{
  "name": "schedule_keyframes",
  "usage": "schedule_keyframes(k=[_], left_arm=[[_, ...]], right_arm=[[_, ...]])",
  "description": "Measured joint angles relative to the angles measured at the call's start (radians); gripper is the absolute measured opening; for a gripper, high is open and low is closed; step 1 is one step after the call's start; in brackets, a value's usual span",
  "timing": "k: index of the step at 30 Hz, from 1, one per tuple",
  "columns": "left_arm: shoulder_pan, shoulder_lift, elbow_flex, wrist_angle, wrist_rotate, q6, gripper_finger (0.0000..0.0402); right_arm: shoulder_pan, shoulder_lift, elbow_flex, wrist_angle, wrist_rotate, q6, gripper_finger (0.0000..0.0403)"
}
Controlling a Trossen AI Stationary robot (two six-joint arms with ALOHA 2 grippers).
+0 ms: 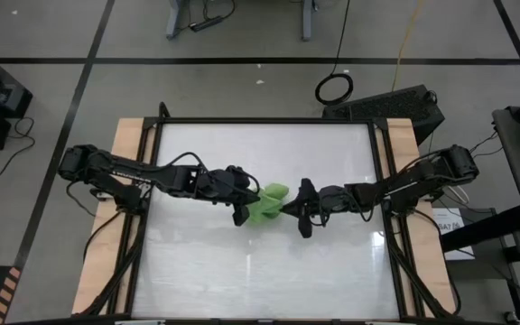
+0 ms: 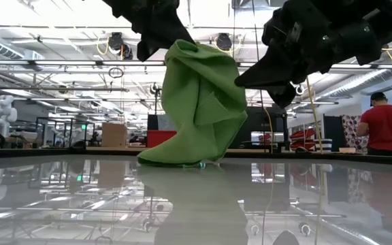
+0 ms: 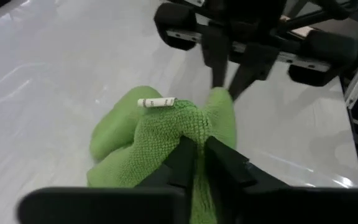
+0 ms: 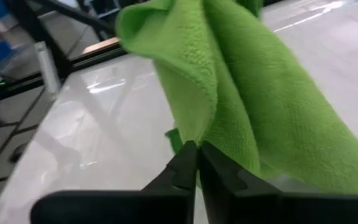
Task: Roll towel into tight, uniform cylinder
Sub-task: Roll the green towel
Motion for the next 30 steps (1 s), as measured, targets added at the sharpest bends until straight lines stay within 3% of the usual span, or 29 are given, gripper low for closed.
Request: schedule_keyframes(k=[7,11,19,24,30], left_arm=[[0.000,-0.020,0.001,-0.072,-0.002,0.025,0.0149],[-0.001,-0.027,0.002,-0.073,0.018,0.045,0.0182],[-0.006,0.017,0.001,0.047,0.155,0.235,0.0191],[0.006,0.095,0.001,0.141,0.190,0.313,0.0191],[0.045,0.221,0.013,0.245,0.281,0.336,0.0191]], right_arm=[[0.000,-0.111,0.000,-0.143,-0.186,0.035,0.0001],[0.000,-0.196,0.000,-0.264,-0.294,0.075,0.0001],[0.000,-0.261,0.000,-0.477,-0.454,0.180,0.0000],[0.000,-0.261,0.000,-0.593,-0.479,0.189,0.0000],[0.000,-0.261,0.000,-0.587,-0.482,0.202,0.0000]])
